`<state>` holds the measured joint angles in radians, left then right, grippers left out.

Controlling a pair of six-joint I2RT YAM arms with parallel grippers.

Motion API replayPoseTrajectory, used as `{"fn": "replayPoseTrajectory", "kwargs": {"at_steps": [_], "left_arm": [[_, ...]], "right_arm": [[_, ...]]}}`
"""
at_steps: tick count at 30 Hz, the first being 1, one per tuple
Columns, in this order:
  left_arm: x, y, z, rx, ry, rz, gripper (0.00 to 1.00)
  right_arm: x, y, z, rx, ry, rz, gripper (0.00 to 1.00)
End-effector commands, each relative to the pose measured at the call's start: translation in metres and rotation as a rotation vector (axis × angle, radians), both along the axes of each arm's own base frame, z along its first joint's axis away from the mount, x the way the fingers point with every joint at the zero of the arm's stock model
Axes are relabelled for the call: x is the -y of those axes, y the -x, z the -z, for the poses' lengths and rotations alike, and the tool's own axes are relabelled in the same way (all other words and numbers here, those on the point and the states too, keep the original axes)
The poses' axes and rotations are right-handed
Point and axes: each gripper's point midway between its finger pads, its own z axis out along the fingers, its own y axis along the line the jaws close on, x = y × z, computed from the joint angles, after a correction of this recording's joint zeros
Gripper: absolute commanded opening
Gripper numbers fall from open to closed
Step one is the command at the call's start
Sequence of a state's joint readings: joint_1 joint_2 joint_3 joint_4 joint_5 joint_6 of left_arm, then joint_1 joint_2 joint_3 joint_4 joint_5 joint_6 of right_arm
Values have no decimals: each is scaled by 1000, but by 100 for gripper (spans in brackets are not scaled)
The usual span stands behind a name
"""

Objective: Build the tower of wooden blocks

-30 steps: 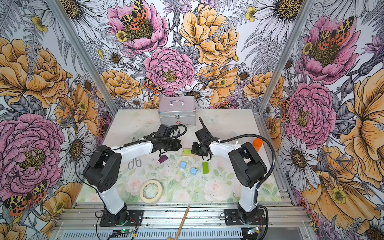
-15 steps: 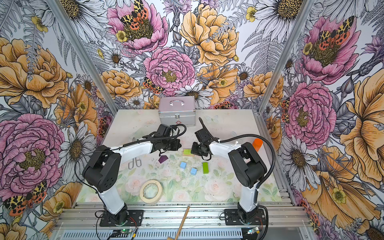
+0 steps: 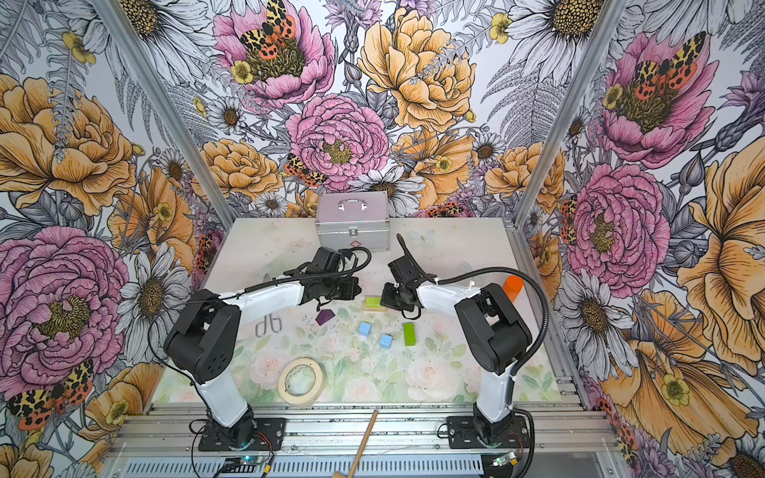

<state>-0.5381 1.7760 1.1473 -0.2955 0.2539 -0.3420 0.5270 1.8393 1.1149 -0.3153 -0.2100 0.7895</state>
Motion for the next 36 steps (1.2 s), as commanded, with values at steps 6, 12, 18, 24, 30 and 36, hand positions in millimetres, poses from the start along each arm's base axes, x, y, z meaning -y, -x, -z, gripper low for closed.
{"fn": "replayPoseTrajectory", "kwargs": {"at_steps": [6,12,18,24,30,36], "left_arm": [[-18,-4,-41,104,20,-41,0],[-33,-1,-62,154,34,-61,0],[-51,4,-74,197,30,-86,0],[-55,10,-81,223,49,-83,4],[-57,15,-84,240,63,-81,5],[-57,16,-83,239,67,-80,6]], "right_arm": [[19,5,-39,73,46,40,0],[42,23,-63,86,110,82,0],[69,61,-69,48,183,127,32],[83,92,-52,-17,254,150,58],[80,99,-30,-66,307,129,71],[77,96,-10,-110,361,99,69]]}}
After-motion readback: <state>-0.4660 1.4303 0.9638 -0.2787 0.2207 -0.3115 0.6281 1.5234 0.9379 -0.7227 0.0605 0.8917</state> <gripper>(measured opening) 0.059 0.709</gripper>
